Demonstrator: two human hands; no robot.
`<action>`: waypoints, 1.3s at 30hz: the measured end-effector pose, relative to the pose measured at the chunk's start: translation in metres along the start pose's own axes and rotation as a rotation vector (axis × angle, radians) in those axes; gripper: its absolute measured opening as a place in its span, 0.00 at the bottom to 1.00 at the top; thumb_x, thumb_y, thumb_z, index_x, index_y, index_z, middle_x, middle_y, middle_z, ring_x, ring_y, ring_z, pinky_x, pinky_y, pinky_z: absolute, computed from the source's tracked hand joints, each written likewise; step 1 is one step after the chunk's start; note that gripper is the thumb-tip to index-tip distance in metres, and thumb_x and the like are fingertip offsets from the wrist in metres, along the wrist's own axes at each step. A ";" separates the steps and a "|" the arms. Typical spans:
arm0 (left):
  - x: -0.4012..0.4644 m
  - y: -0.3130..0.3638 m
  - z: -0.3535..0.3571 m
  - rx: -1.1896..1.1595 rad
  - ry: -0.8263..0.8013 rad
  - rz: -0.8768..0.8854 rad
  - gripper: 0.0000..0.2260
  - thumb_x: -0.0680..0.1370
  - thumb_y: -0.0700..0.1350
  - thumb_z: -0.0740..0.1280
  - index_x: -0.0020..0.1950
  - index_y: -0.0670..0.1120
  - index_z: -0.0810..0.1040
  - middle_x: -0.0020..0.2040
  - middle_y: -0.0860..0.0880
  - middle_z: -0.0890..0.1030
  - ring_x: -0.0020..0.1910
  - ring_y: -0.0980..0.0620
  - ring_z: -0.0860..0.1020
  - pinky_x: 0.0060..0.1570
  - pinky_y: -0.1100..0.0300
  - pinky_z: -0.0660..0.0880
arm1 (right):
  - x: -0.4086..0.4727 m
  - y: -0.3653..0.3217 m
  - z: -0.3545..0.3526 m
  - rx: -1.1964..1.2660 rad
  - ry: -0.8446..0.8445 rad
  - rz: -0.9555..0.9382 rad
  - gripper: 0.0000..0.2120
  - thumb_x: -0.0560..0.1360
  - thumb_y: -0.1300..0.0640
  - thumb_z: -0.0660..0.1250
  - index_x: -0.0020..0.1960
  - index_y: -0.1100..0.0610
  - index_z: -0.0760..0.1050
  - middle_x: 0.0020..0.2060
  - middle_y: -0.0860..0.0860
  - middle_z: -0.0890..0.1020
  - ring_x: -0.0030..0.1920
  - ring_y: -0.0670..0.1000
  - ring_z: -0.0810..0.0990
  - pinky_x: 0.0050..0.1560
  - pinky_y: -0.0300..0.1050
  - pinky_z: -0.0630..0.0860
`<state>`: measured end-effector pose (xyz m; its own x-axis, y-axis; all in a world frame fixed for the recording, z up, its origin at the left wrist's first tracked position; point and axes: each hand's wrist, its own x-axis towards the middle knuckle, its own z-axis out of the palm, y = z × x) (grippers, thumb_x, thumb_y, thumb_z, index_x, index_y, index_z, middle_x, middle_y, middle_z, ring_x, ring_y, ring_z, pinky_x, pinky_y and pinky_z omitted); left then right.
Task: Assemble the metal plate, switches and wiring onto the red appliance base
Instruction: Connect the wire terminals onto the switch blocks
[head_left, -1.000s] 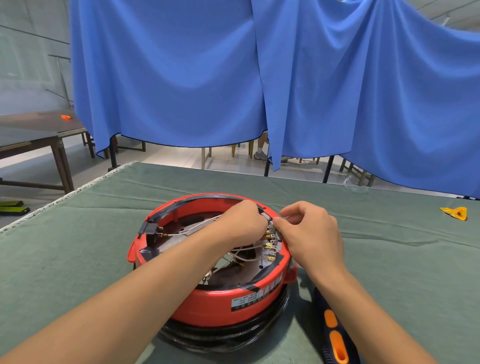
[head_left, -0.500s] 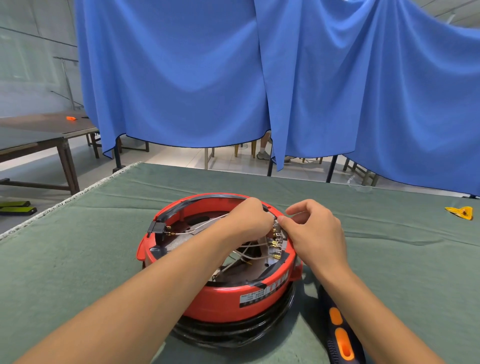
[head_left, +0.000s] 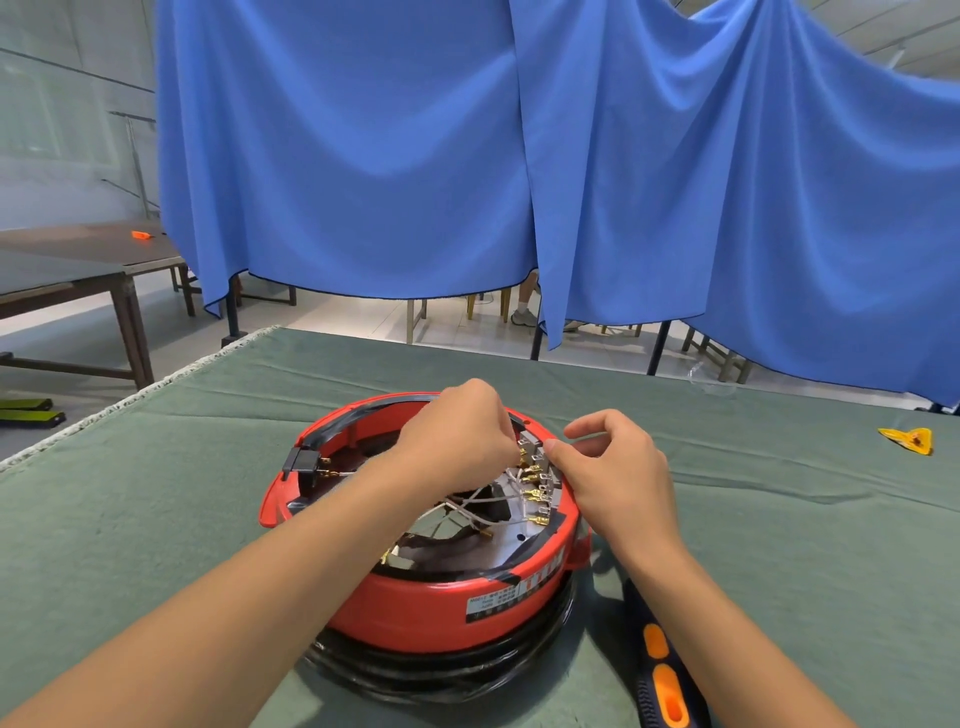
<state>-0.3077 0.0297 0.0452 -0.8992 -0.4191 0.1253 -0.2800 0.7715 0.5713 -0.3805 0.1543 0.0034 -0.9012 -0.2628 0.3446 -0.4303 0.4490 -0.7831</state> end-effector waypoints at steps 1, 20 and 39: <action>-0.005 0.002 0.002 0.055 0.011 0.030 0.05 0.73 0.43 0.68 0.40 0.48 0.83 0.39 0.48 0.83 0.42 0.46 0.80 0.42 0.53 0.79 | 0.001 0.000 0.000 -0.001 0.004 -0.002 0.07 0.71 0.49 0.72 0.46 0.48 0.75 0.38 0.41 0.80 0.44 0.48 0.80 0.46 0.50 0.78; -0.018 -0.002 0.008 0.255 0.062 0.210 0.04 0.74 0.48 0.71 0.46 0.52 0.85 0.45 0.50 0.83 0.46 0.47 0.79 0.42 0.56 0.73 | 0.002 0.005 0.004 0.068 0.025 -0.033 0.06 0.70 0.51 0.73 0.39 0.50 0.78 0.35 0.45 0.82 0.41 0.50 0.81 0.45 0.52 0.79; -0.016 0.003 0.014 0.328 0.093 0.199 0.07 0.75 0.44 0.69 0.52 0.48 0.82 0.48 0.46 0.82 0.45 0.44 0.78 0.40 0.55 0.70 | 0.000 0.002 0.003 0.039 0.038 -0.031 0.06 0.70 0.51 0.73 0.37 0.50 0.77 0.34 0.45 0.82 0.41 0.50 0.81 0.44 0.52 0.78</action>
<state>-0.2989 0.0452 0.0331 -0.9167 -0.2762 0.2888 -0.2096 0.9476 0.2410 -0.3811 0.1525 0.0008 -0.8890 -0.2432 0.3881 -0.4567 0.4070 -0.7911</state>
